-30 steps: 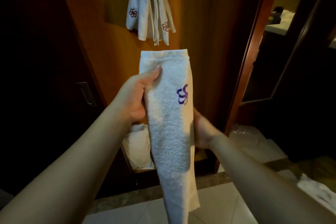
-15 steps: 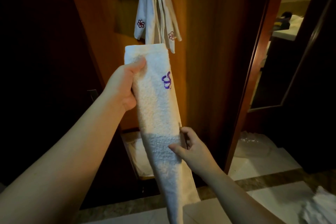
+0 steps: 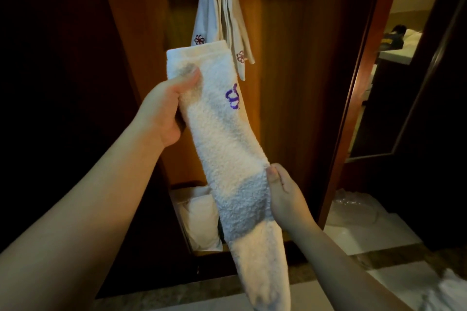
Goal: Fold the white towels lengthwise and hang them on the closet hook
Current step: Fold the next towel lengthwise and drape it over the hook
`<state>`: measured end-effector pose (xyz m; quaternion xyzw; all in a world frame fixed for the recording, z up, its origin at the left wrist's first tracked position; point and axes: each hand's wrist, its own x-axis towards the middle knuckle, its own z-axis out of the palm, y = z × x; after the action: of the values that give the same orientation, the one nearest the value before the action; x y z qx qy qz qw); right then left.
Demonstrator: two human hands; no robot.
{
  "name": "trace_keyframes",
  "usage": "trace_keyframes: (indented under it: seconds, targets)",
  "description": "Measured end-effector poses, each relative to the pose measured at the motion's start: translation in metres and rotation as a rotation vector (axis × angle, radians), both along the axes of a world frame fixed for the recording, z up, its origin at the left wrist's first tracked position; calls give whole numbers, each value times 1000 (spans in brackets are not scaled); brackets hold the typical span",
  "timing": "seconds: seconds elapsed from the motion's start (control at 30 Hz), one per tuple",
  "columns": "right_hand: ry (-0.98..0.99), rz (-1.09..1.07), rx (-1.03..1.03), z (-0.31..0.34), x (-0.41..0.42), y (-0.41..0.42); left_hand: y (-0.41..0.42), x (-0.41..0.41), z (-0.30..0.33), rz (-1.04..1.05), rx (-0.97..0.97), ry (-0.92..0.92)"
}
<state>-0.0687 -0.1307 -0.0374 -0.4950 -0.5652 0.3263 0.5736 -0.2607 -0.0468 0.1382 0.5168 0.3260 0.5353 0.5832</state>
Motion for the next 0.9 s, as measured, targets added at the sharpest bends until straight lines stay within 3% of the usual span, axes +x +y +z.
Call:
trace_keyframes:
  seconds: [0.27,0.33,0.43,0.53,0.73,0.9]
  targets:
    - [6,-119,46,3,2,-2,-3,5,2,-5,-58,-95]
    - [7,12,-35,3,8,-3,-2,6,4,-36,-72,-129]
    - [65,326,-357,6,21,-4,0,7,9,-80,-96,-133]
    - [-28,508,-584,11,31,-1,8,11,11,-93,-135,-90]
    - [-145,707,-606,18,35,-4,48,18,-3,99,-255,95]
    - [122,739,-637,21,42,-8,78,24,-25,206,-417,208]
